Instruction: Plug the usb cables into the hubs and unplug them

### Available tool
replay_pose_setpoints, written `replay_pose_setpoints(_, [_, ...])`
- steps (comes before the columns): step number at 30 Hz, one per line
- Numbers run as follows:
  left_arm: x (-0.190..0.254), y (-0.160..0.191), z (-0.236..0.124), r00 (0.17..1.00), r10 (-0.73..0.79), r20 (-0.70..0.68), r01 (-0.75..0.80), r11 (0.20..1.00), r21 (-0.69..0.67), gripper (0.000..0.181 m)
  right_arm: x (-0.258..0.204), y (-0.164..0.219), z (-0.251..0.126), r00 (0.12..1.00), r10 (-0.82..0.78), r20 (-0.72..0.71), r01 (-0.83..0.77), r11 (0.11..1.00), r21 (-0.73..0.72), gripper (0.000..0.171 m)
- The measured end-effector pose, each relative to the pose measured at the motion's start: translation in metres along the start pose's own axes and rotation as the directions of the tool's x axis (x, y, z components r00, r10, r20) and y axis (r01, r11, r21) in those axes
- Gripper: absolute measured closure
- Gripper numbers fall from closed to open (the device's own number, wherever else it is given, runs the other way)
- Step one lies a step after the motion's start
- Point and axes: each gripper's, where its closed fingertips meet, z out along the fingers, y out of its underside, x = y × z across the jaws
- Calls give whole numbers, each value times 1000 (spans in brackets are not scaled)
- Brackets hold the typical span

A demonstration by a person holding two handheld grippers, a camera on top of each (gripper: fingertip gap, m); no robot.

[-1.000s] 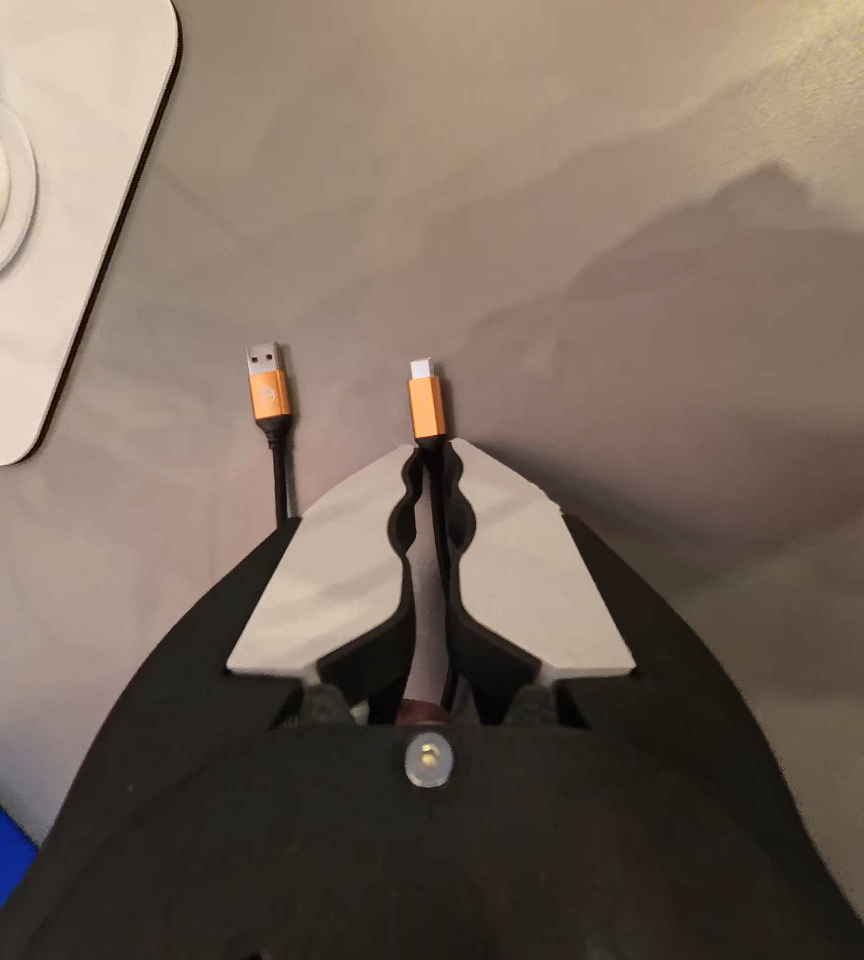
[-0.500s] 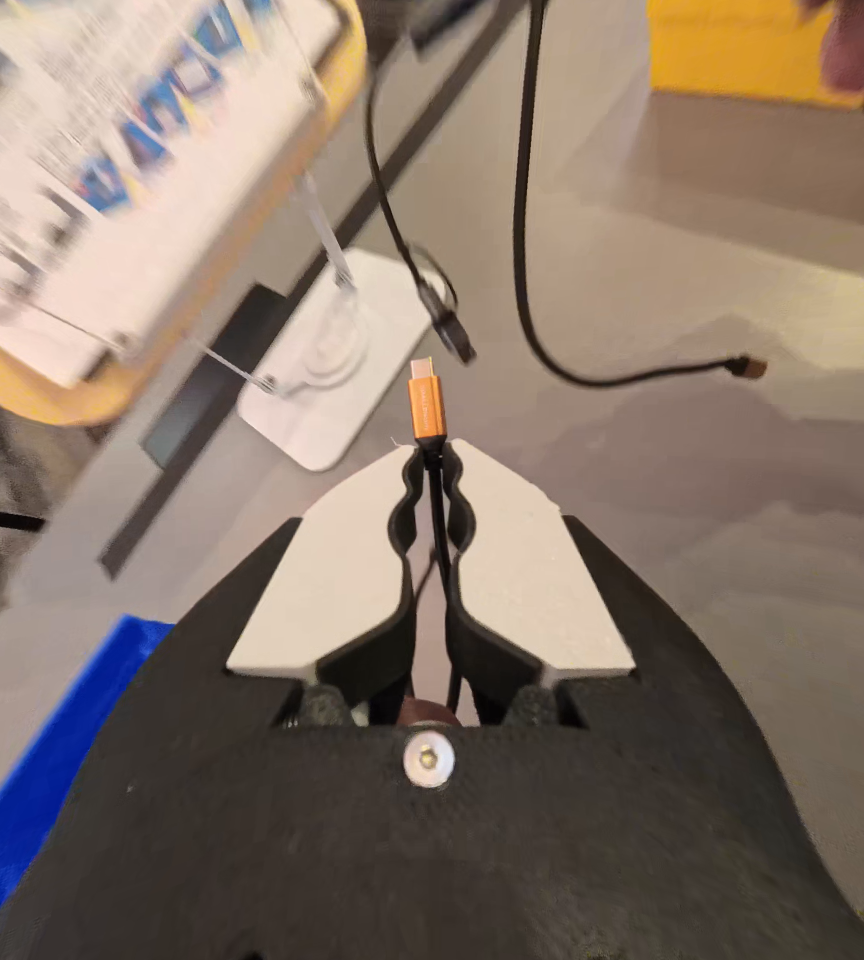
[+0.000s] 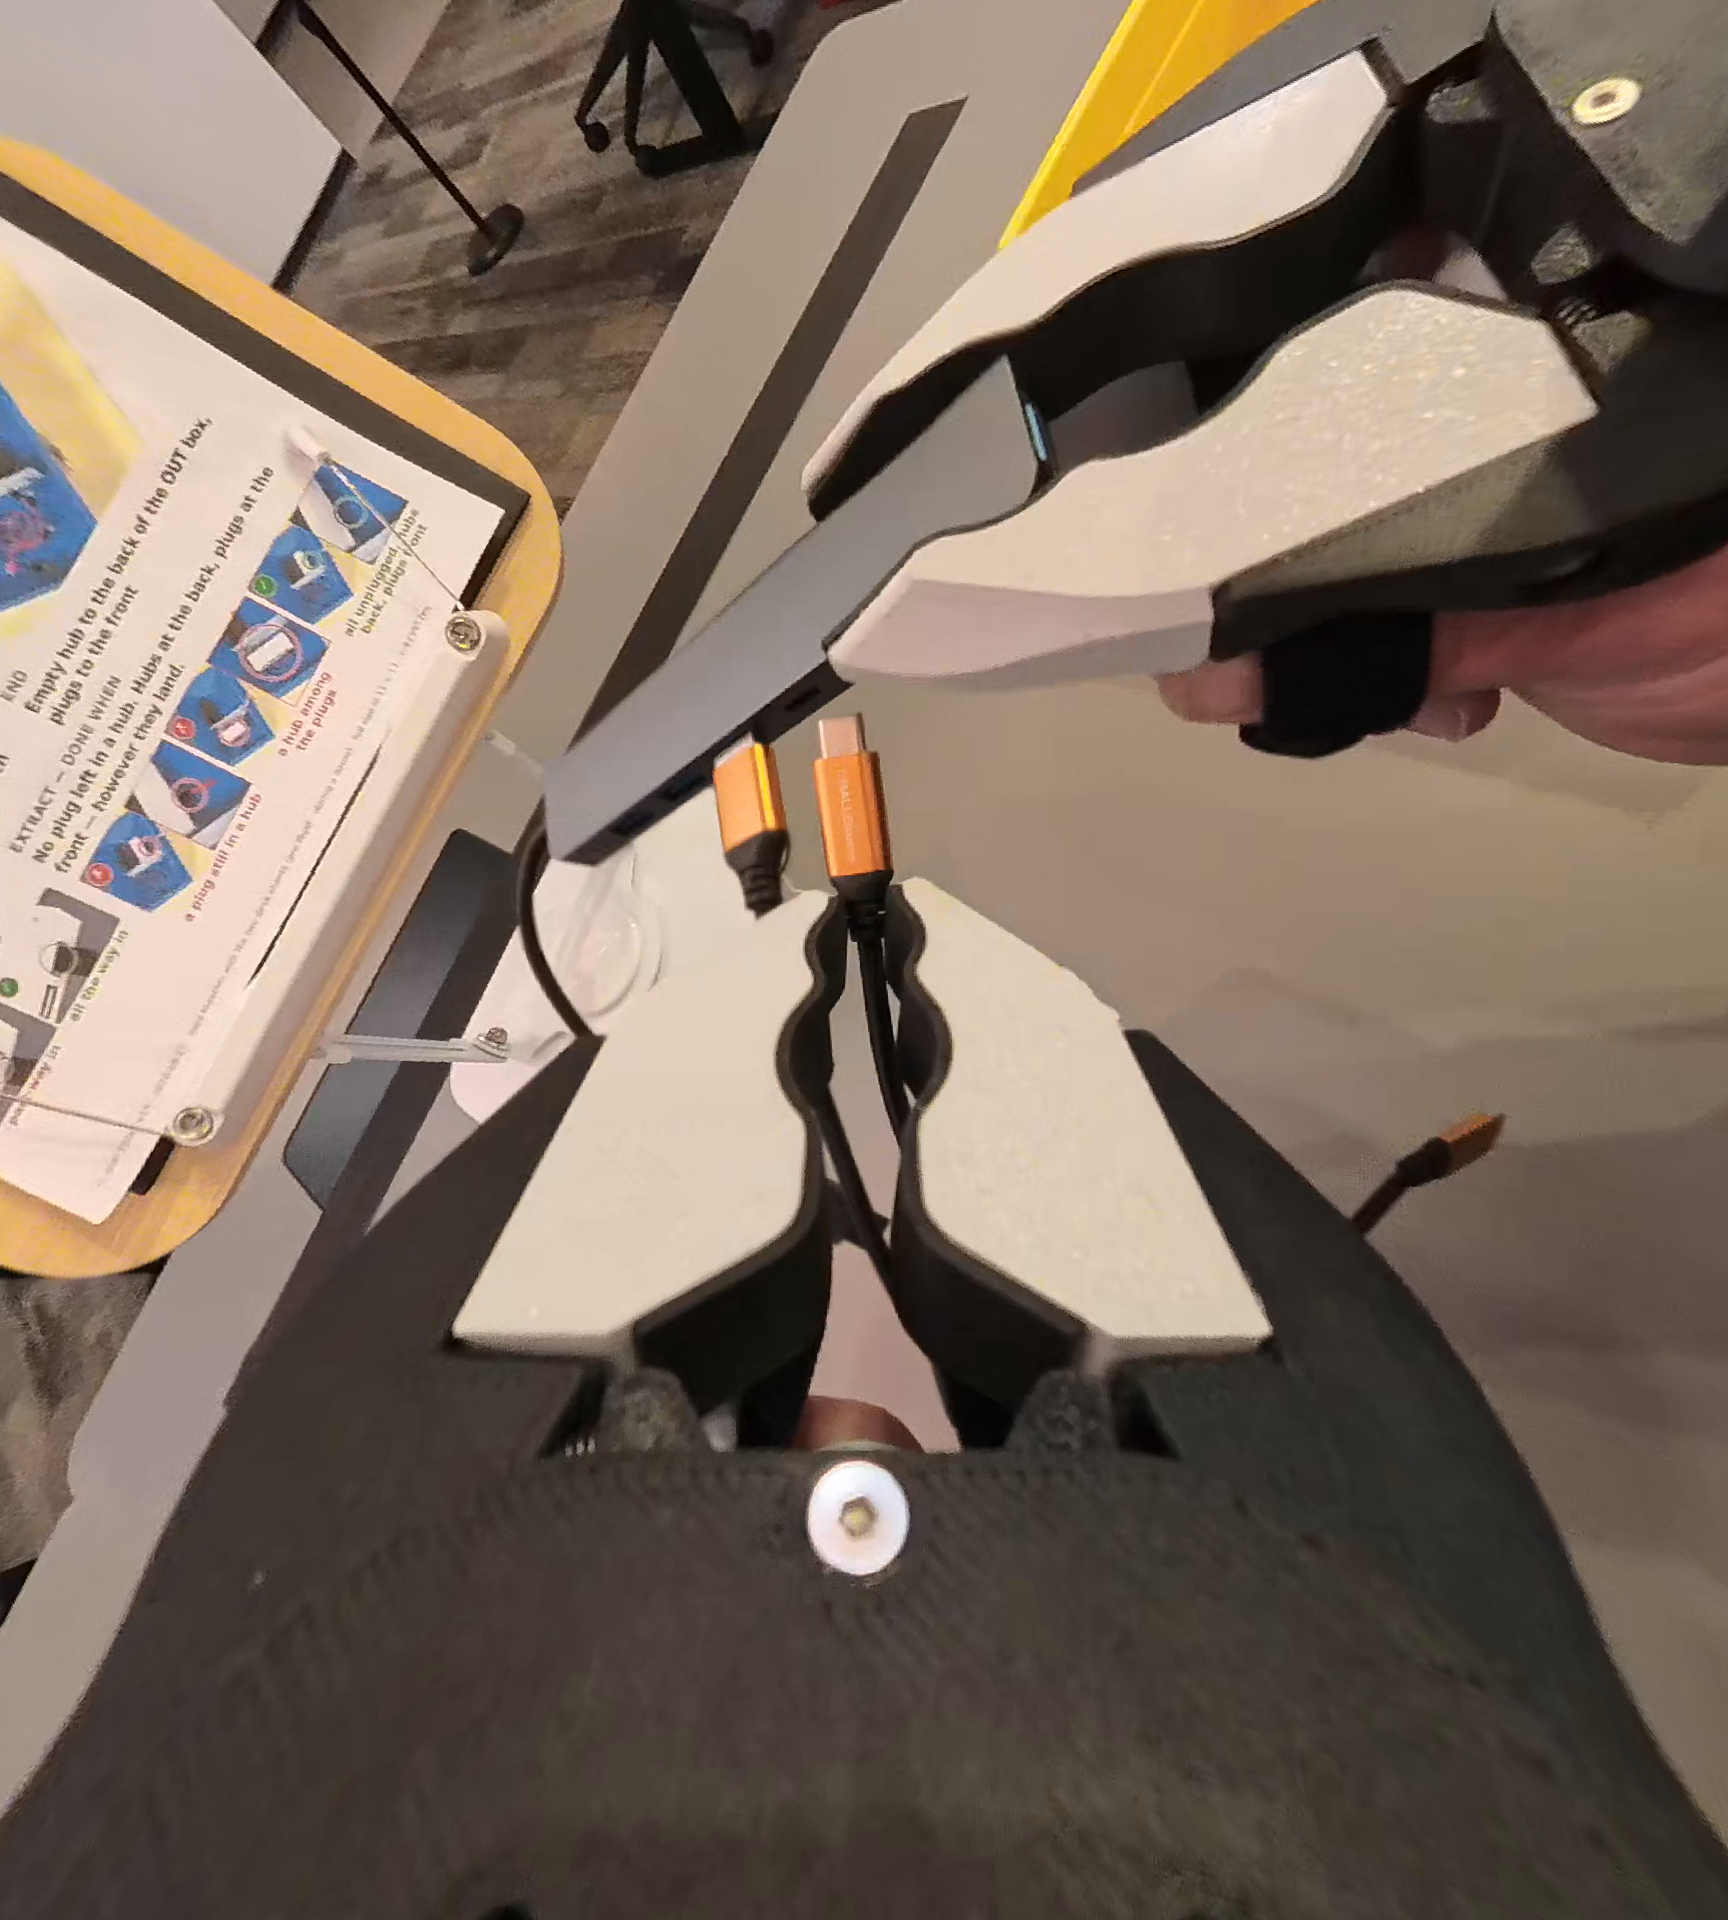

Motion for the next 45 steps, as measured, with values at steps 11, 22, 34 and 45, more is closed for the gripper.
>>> replay_pose_setpoints(11, [-1,-2,9,984,-155,-91,156,988,6,174,2,0,0,1000,1,-10,-1,1000,20,139])
replay_pose_setpoints(22, [2,-7,8,939,-278,-202,287,958,18,174,-1,-8,-3,995,-90,-33,92,994,58,139])
replay_pose_setpoints(34, [6,-5,7,949,-216,-229,213,976,-38,175,-8,-13,-4,967,-251,-41,253,965,71,139])
replay_pose_setpoints(45, [9,-2,6,933,-223,-282,216,975,-57,175,-15,-11,-5,943,-331,29,328,942,62,139])
